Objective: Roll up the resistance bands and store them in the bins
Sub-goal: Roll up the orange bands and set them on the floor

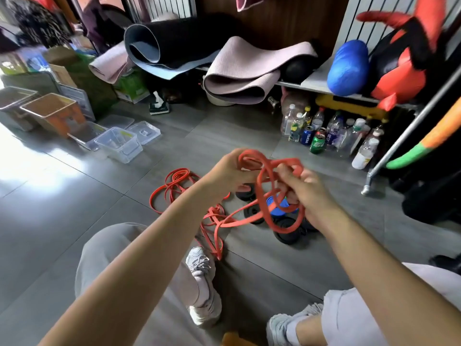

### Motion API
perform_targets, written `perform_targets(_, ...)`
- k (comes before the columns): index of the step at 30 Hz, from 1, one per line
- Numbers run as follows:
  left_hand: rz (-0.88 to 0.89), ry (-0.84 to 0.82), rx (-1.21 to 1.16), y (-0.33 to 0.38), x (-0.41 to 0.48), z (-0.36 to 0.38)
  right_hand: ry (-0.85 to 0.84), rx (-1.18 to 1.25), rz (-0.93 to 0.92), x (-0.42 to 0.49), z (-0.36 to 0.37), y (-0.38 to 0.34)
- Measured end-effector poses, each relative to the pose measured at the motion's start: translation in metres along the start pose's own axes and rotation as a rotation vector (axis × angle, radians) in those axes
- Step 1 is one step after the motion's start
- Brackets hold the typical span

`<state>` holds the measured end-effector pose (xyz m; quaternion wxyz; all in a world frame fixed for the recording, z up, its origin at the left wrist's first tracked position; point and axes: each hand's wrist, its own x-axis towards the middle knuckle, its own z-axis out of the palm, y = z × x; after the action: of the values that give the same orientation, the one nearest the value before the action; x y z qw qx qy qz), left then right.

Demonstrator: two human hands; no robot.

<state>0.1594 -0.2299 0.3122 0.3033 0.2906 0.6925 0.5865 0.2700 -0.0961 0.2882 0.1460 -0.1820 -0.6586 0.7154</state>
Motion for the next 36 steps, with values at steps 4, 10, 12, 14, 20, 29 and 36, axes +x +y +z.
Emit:
perform_targets(4, -0.017, 0.320, -0.285, -0.037, -0.018, -0.023, 0.063, -0.006, -0.059, 0.007, -0.013, -0.025)
perform_targets(10, 0.038, -0.060, 0.757, -0.121, -0.005, 0.021, -0.117, 0.049, -0.050, -0.006, 0.003, -0.059)
perform_targets(12, 0.021, -0.062, 0.694, -0.140, 0.006, 0.036, -0.079, 0.135, -0.077, -0.011, 0.002, -0.075)
perform_targets(14, -0.089, -0.053, 0.695, -0.159, 0.009, 0.041, 0.006, 0.201, -0.103, -0.013, -0.010, -0.090)
perform_targets(20, -0.323, 0.134, 0.684, -0.173, 0.007, 0.001, 0.148, -0.277, -0.174, -0.008, -0.047, -0.102)
perform_targets(29, 0.084, -0.109, 0.736, 0.013, 0.034, -0.012, -0.162, -1.076, 0.038, 0.014, 0.001, -0.022)
perform_targets(36, 0.204, -0.048, 0.457, 0.067, 0.016, -0.028, -0.003, -0.722, -0.306, 0.046, 0.014, -0.045)
